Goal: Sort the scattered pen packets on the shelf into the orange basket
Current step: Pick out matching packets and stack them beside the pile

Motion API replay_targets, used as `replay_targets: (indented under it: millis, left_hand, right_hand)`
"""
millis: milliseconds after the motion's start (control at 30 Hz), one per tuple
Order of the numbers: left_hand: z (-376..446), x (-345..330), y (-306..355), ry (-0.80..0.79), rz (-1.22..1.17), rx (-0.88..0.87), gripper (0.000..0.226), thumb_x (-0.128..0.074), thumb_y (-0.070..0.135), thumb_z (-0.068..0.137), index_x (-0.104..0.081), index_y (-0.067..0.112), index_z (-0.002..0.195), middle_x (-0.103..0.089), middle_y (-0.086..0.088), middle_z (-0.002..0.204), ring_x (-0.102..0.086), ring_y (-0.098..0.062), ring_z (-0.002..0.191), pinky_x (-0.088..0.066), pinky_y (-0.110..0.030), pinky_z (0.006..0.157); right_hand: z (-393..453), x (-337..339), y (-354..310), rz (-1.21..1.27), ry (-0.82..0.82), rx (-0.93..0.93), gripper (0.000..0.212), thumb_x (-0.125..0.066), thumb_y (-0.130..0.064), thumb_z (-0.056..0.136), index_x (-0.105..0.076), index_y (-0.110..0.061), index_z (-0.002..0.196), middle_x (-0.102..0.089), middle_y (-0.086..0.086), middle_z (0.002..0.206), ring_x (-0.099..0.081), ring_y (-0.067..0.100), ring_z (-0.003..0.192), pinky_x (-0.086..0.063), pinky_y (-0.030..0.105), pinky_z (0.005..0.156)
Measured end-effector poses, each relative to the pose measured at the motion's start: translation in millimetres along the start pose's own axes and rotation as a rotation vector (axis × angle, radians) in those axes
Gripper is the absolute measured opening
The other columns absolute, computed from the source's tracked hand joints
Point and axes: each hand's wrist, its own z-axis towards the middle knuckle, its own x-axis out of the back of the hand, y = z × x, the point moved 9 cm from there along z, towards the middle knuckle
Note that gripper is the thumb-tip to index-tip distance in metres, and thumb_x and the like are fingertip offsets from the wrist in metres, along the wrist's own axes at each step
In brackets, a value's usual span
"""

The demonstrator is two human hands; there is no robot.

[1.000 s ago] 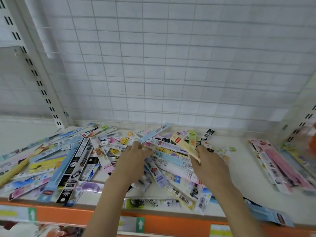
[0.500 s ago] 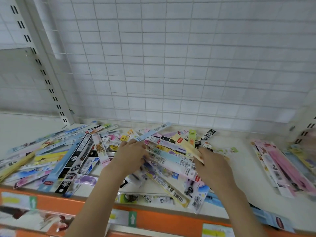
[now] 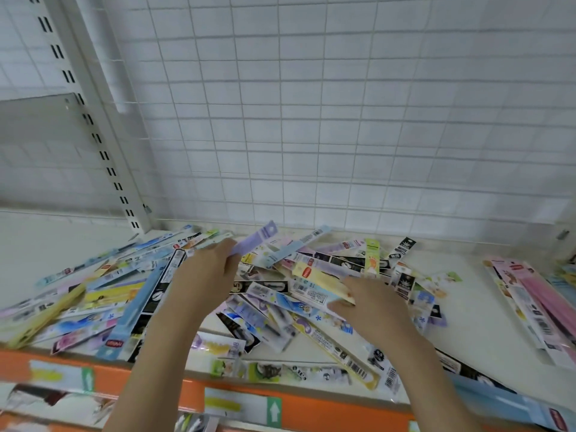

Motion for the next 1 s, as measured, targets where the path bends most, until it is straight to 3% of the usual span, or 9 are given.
replay_targets:
  millis: [100,167,267,500,600,733,800,867,1000]
  left_hand:
    - [-9,2,-22,-0.05,0.013,0.122,0.021,-0.047,0.035,0.094,-0.045,0.016,0.086,-0.04,0.006,0.061,-0.045,-0.021,0.063,-0.028,-0.028,0.049]
    - [-15,2,-28,-0.091,0.043,0.173,0.031,-0.054,0.046,0.088,-0.042,0.018,0.085,-0.042,0.007,0.064,-0.043,-0.017,0.061,-0.027,-0.024,0.048]
    - [-21,-6,-31,-0.132,0.037,0.216,0.033,-0.058,0.046,0.086,-0.041,0.017,0.082,-0.042,0.005,0.062,-0.044,-0.02,0.062,-0.028,-0.028,0.051]
    - [-19,-30,-1,-0.207,0.002,0.181,0.036,-0.048,0.032,0.094,-0.032,0.024,0.063,-0.04,0.003,0.058,-0.036,-0.015,0.051,-0.025,-0.026,0.048]
    - [-20,-42,12,-0.247,-0.015,0.148,0.033,-0.049,0.031,0.094,-0.036,0.023,0.065,-0.041,0.002,0.058,-0.038,-0.016,0.052,-0.026,-0.025,0.048]
    - [-27,-64,36,-0.366,-0.022,0.082,0.026,-0.051,0.034,0.093,-0.047,0.017,0.074,-0.04,0.002,0.06,-0.037,-0.014,0.053,-0.027,-0.024,0.049]
    - [-32,-76,46,-0.455,-0.033,0.067,0.023,-0.054,0.038,0.09,-0.052,0.018,0.079,-0.042,0.004,0.061,-0.039,-0.012,0.053,-0.028,-0.024,0.05]
    - [-37,-84,55,-0.519,-0.02,0.052,0.029,-0.059,0.043,0.086,-0.044,0.024,0.069,-0.042,0.006,0.06,-0.04,-0.01,0.052,-0.028,-0.023,0.049]
    - [-39,-84,64,-0.522,0.093,0.035,0.036,-0.055,0.036,0.089,-0.036,0.029,0.059,-0.045,0.007,0.059,-0.044,-0.011,0.053,-0.031,-0.022,0.05]
  right_hand:
    - [4,-14,-8,-0.065,-0.089,-0.016,0.027,-0.056,-0.046,0.088,-0.053,-0.018,0.092,-0.061,-0.002,0.082,-0.059,0.02,0.074,-0.037,0.027,0.055]
    - [7,-14,-7,-0.073,-0.089,-0.033,0.025,-0.056,-0.042,0.089,-0.05,-0.02,0.081,-0.057,-0.003,0.076,-0.056,0.02,0.071,-0.036,0.027,0.053]
    - [6,-1,-2,-0.064,-0.055,-0.057,0.034,-0.054,-0.039,0.09,-0.042,-0.022,0.063,-0.048,-0.005,0.061,-0.049,0.016,0.058,-0.031,0.024,0.046]
    - [-7,42,26,-0.035,0.113,-0.125,0.025,-0.045,-0.034,0.095,-0.056,-0.019,0.078,-0.055,-0.002,0.066,-0.053,0.022,0.067,-0.035,0.025,0.05]
    - [-14,56,41,0.024,0.17,-0.173,0.019,-0.046,-0.033,0.093,-0.056,-0.023,0.079,-0.066,0.001,0.078,-0.06,0.023,0.073,-0.044,0.029,0.06]
    - [-20,68,50,0.074,0.208,-0.187,0.013,-0.048,-0.028,0.09,-0.059,-0.025,0.085,-0.068,0.0,0.08,-0.061,0.024,0.076,-0.044,0.03,0.062]
    - [-22,71,51,0.091,0.221,-0.187,0.019,-0.046,-0.03,0.091,-0.057,-0.021,0.078,-0.063,-0.001,0.072,-0.057,0.022,0.067,-0.041,0.028,0.056]
    - [-23,72,51,0.113,0.233,-0.187,0.033,-0.044,-0.034,0.094,-0.045,-0.02,0.064,-0.051,-0.001,0.059,-0.046,0.018,0.054,-0.033,0.027,0.049]
    - [-25,69,51,0.153,0.231,-0.177,0.038,-0.047,-0.048,0.092,-0.044,-0.022,0.064,-0.048,-0.004,0.057,-0.048,0.019,0.058,-0.035,0.027,0.052]
